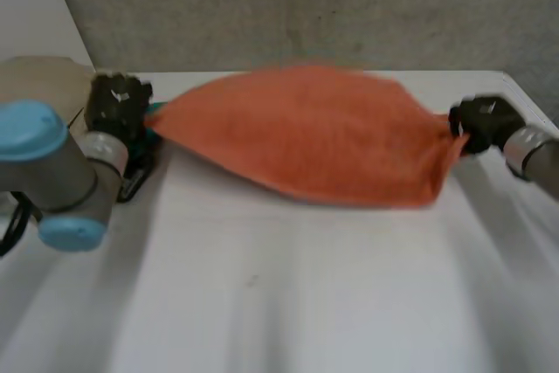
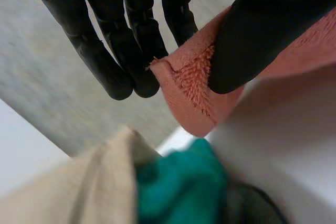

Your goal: Fold the laundry.

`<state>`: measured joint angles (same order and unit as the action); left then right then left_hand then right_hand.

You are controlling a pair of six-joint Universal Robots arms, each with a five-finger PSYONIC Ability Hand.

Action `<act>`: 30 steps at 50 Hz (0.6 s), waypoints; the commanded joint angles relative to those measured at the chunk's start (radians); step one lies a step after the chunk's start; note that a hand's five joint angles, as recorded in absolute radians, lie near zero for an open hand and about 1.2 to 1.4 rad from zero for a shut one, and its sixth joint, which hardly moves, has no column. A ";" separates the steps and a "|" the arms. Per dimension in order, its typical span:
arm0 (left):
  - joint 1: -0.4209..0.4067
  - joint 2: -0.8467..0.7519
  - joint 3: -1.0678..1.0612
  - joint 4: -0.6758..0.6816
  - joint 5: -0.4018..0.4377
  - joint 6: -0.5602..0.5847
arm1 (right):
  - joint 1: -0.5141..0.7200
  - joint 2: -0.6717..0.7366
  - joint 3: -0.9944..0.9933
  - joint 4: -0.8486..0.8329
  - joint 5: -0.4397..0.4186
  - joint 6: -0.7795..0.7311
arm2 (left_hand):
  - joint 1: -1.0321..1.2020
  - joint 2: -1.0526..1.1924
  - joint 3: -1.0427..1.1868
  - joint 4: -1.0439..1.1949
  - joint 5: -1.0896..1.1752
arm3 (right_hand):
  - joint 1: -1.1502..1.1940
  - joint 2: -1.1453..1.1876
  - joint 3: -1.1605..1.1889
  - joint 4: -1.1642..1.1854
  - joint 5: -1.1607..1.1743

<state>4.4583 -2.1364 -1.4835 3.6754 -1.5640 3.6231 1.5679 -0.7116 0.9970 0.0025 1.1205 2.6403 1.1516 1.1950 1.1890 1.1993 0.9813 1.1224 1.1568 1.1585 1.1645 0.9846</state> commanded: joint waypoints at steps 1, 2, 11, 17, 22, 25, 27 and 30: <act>-0.002 0.007 -0.060 0.037 -0.014 -0.004 | -0.011 -0.014 0.123 -0.035 -0.025 -0.072 | 0.245 0.201 0.207 0.197 0.240 | -0.075 -0.109 -0.111 -0.117 -0.112; -0.002 0.015 -0.063 0.037 -0.016 -0.006 | -0.012 -0.028 0.136 -0.044 -0.036 -0.072 | 0.245 0.201 0.207 0.197 0.240 | -0.189 -0.224 -0.225 -0.231 -0.226; 0.001 0.096 -0.098 0.020 -0.011 -0.049 | -0.029 -0.192 0.319 -0.099 -0.136 -0.166 | 0.245 0.201 0.207 0.197 0.240 | -0.507 -0.542 -0.544 -0.550 -0.544; 0.010 0.119 -0.115 0.012 -0.005 -0.067 | -0.078 -0.293 0.445 -0.108 -0.246 -0.357 | 0.245 0.201 0.207 0.197 0.240 | -0.549 -0.583 -0.585 -0.591 -0.585; 0.021 0.122 -0.120 0.012 -0.004 -0.073 | -0.109 -0.331 0.525 -0.104 -0.310 -0.463 | 0.245 0.201 0.207 0.197 0.240 | -0.546 -0.580 -0.582 -0.588 -0.582; 0.029 0.124 -0.124 0.011 -0.005 -0.083 | -0.132 -0.335 0.575 -0.108 -0.367 -0.540 | 0.245 0.201 0.207 0.197 0.240 | -0.543 -0.577 -0.579 -0.585 -0.579; 0.033 0.124 -0.129 0.009 -0.004 -0.093 | -0.147 -0.332 0.606 -0.110 -0.413 -0.612 | 0.245 0.201 0.207 0.197 0.240 | -0.534 -0.568 -0.570 -0.576 -0.571; 0.035 0.122 -0.129 0.009 -0.004 -0.101 | -0.164 -0.325 0.638 -0.111 -0.464 -0.674 | 0.245 0.201 0.207 0.197 0.240 | -0.516 -0.551 -0.552 -0.558 -0.553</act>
<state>4.4864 -2.0120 -1.6084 3.6859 -1.5683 3.5387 1.4374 -1.0479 1.5689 -0.1048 0.7546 2.0976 1.1516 1.1950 1.1891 1.1993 0.9813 0.5505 0.5413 0.5432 0.5398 0.3410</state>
